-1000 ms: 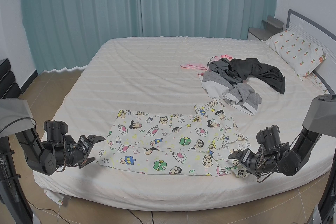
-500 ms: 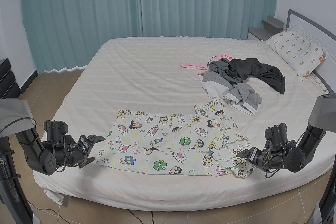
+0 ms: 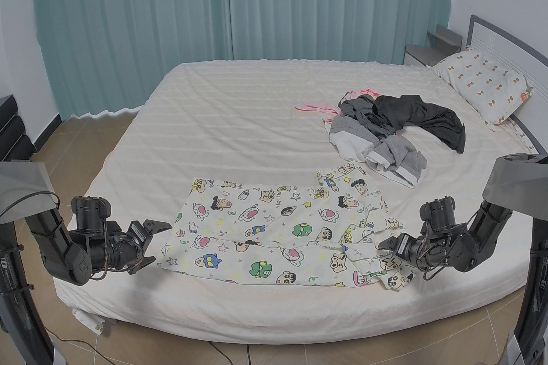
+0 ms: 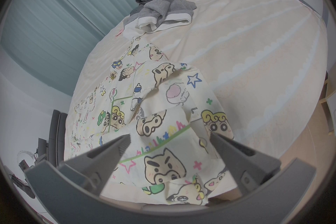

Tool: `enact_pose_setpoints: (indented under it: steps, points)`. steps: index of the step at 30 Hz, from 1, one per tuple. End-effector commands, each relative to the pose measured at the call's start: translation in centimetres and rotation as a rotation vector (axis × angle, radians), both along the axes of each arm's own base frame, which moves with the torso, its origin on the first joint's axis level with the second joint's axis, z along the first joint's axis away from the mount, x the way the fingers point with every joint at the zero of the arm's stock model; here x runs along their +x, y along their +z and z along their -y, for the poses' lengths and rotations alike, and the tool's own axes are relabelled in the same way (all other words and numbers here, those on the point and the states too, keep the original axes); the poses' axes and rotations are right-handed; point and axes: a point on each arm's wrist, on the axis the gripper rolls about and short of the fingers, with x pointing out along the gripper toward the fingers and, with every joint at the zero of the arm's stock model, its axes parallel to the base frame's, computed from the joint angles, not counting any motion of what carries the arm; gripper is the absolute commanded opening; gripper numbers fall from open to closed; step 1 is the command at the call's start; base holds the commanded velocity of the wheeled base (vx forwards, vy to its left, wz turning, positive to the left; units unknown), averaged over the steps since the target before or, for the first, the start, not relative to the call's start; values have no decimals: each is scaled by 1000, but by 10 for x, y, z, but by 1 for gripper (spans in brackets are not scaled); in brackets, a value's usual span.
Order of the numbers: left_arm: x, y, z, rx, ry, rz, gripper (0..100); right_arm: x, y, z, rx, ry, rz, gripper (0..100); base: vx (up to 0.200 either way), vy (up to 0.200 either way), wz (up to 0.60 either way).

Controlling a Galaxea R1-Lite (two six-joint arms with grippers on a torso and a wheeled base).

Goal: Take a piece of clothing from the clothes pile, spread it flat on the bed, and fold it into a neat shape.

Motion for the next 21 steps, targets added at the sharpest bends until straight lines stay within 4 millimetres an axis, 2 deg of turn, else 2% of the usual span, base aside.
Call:
enact_pose_setpoints:
  steps: [1, 11, 15, 20, 21]
  points:
    - [0, -1, 0, 0, -1, -2, 100, 0, -4, 0, -1, -1, -6, 0, 0, 0, 0]
    - [0, -1, 0, 0, -1, -4, 100, -8, 24, -3, 25, 6, 49, 0, 0, 0, 0]
    - [0, -1, 0, 0, 1, -4, 100, -16, 43, -10, 33, 35, 77, 0, 0, 0, 0]
    - [0, -1, 0, 0, 1, -4, 100, -22, 56, -17, 31, 61, 58, 0, 0, 0, 0]
    - [0, -1, 0, 0, -1, -4, 100, -22, 65, -21, 37, 70, 66, 0, 0, 0, 0]
